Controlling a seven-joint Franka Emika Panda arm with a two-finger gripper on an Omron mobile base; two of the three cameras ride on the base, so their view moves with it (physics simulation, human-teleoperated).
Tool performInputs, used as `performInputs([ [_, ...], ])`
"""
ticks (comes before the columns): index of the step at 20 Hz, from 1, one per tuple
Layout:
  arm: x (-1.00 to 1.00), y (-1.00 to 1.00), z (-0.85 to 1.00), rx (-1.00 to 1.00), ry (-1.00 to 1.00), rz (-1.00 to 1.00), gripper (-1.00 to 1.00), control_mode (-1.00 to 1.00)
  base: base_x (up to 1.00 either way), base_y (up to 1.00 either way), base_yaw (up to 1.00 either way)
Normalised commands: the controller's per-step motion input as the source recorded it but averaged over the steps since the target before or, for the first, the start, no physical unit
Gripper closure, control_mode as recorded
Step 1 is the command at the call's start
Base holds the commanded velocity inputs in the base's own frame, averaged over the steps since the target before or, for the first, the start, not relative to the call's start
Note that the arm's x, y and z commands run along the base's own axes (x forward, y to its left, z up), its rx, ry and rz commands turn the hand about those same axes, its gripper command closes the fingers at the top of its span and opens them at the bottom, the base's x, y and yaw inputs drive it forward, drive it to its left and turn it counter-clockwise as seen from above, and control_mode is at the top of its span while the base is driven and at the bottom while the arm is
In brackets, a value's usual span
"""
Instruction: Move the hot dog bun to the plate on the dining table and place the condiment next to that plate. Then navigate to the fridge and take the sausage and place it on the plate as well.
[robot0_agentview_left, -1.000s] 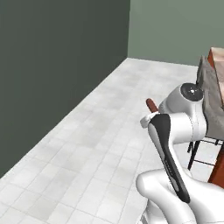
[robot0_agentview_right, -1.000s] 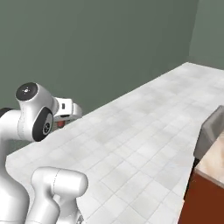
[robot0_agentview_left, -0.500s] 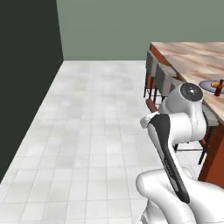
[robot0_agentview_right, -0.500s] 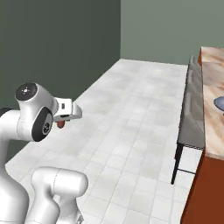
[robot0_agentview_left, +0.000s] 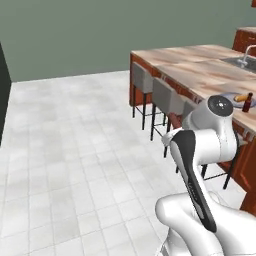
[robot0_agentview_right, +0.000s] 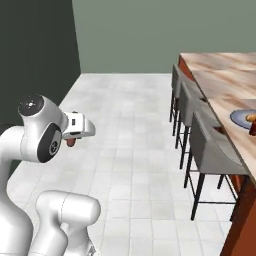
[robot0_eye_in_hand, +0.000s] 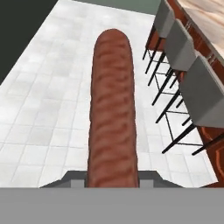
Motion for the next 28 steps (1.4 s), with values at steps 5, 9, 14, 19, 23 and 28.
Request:
performInputs([
  [5,0.00,0.00,0.00,0.00,0.00,0.00,1.00,1.00,1.00,0.71,-0.47],
  [9,0.00,0.00,0.00,0.00,0.00,0.00,1.00,1.00,1.00,0.60,-0.50],
  [14,0.00,0.00,0.00,0.00,0.00,0.00,1.00,1.00,0.97,0.55,-0.57],
  [19,0.00,0.00,0.00,0.00,0.00,0.00,1.00,1.00,0.67,0.57,-0.67],
  [23,0.00,0.00,0.00,0.00,0.00,0.00,1.00,1.00,0.48,0.49,-0.72],
  [28,0.00,0.00,0.00,0.00,0.00,0.00,1.00,1.00,0.38,0.53,-0.74],
])
